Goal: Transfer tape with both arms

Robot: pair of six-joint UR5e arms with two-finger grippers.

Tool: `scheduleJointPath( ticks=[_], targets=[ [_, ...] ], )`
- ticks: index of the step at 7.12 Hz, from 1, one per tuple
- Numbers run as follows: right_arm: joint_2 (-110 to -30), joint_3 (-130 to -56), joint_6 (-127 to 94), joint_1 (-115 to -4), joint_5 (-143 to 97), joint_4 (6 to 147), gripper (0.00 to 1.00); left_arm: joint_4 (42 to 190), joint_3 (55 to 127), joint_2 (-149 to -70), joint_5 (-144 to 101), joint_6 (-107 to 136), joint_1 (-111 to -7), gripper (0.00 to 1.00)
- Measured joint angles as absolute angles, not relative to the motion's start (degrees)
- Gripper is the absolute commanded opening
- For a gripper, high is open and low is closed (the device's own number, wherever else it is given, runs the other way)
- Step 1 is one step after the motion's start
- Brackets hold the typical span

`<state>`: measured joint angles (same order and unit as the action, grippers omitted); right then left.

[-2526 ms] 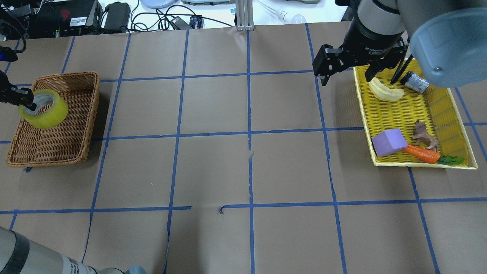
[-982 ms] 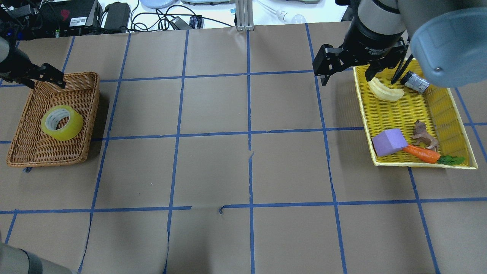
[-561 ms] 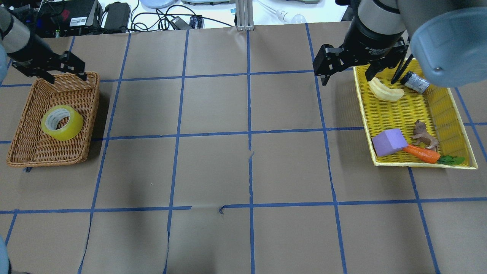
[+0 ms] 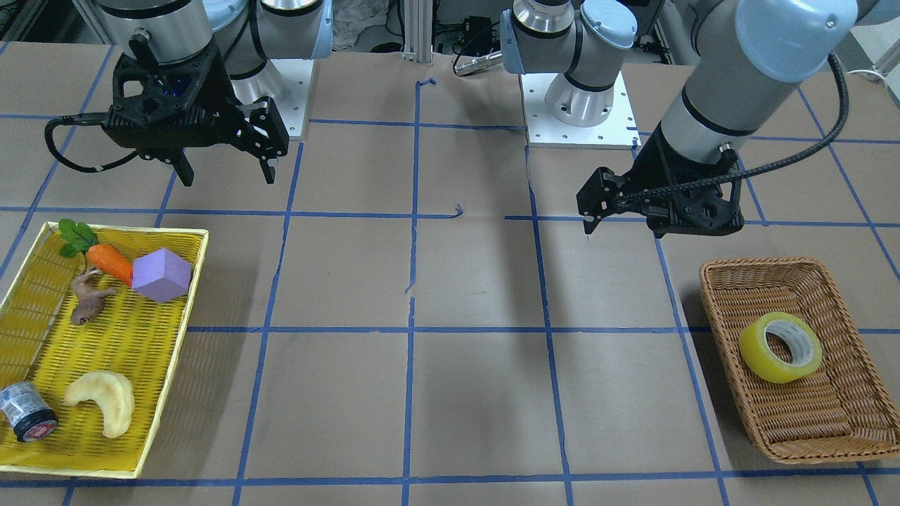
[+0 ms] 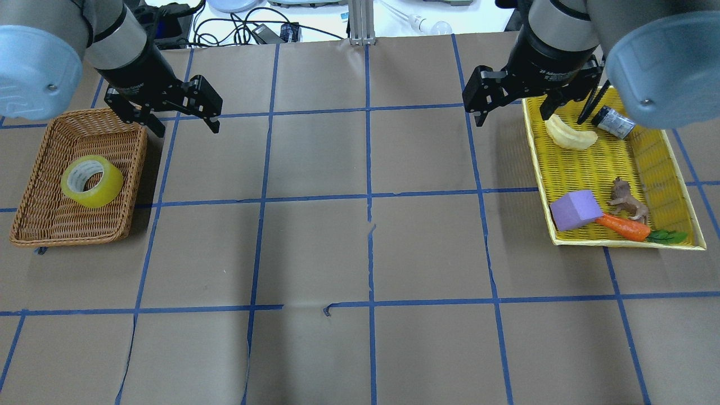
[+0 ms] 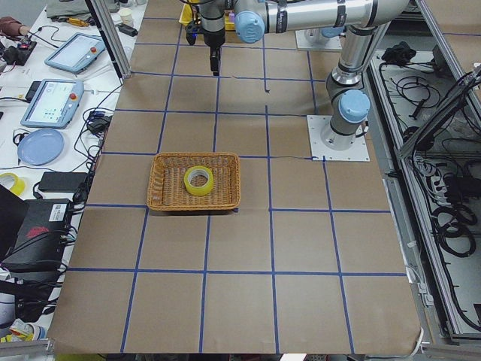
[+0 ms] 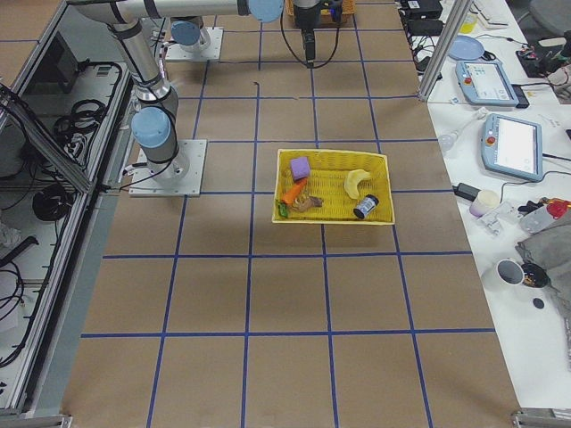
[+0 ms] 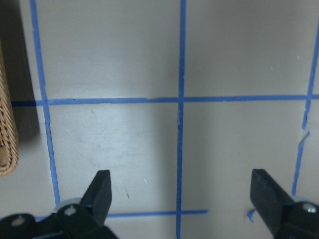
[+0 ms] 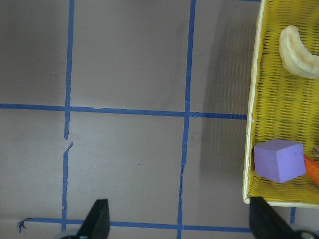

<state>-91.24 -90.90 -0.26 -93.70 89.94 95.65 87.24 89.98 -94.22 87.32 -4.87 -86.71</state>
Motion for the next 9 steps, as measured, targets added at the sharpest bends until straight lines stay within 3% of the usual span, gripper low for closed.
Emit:
scheduleJointPath(
  ticks=[9],
  targets=[
    [-91.3,-90.7,-0.3,-93.6,90.0,95.6,1.00,90.1,89.8,-92.7,90.1,-5.2,-90.3,1.00]
  ],
)
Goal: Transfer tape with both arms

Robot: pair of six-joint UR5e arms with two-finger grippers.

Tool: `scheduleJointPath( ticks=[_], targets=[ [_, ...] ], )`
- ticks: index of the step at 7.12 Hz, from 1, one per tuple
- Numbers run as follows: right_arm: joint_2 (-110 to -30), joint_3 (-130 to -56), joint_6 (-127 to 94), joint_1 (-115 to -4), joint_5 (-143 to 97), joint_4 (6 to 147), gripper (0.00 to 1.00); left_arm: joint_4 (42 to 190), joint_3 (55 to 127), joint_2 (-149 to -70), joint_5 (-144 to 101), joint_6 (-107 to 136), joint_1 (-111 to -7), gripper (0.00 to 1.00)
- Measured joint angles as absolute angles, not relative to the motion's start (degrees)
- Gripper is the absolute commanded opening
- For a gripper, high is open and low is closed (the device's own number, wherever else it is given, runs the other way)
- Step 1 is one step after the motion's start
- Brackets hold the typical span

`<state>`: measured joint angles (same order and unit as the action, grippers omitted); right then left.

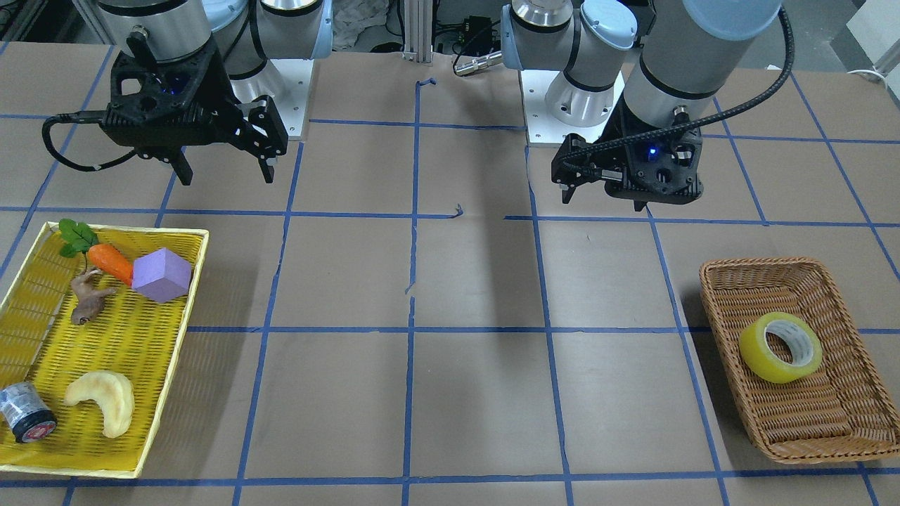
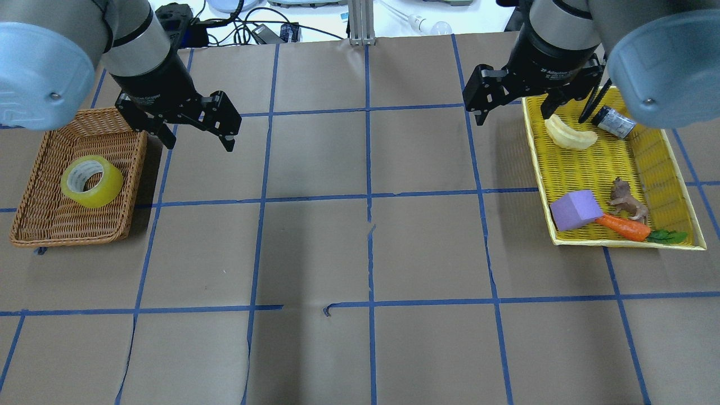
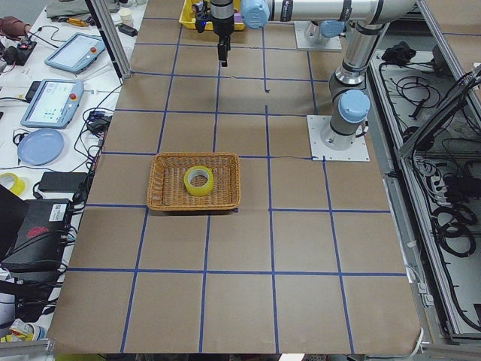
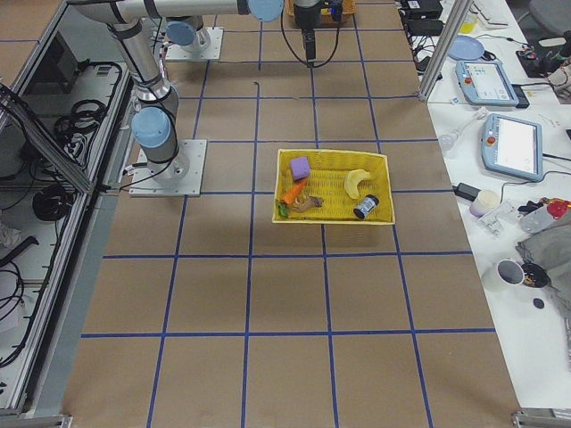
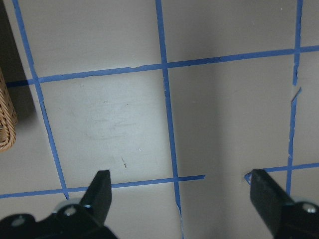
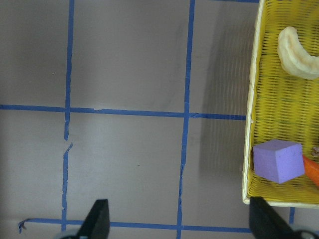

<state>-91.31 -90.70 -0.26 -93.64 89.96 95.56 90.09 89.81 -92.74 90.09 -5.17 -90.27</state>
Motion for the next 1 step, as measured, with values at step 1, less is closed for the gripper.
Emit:
scheduleJointPath(
  ticks=[1],
  targets=[
    [-91.3,-90.7,-0.3,-93.6,89.9,95.6,1.00,90.1,89.9,-92.7,90.1,-5.2,-90.3,1.00]
  ],
)
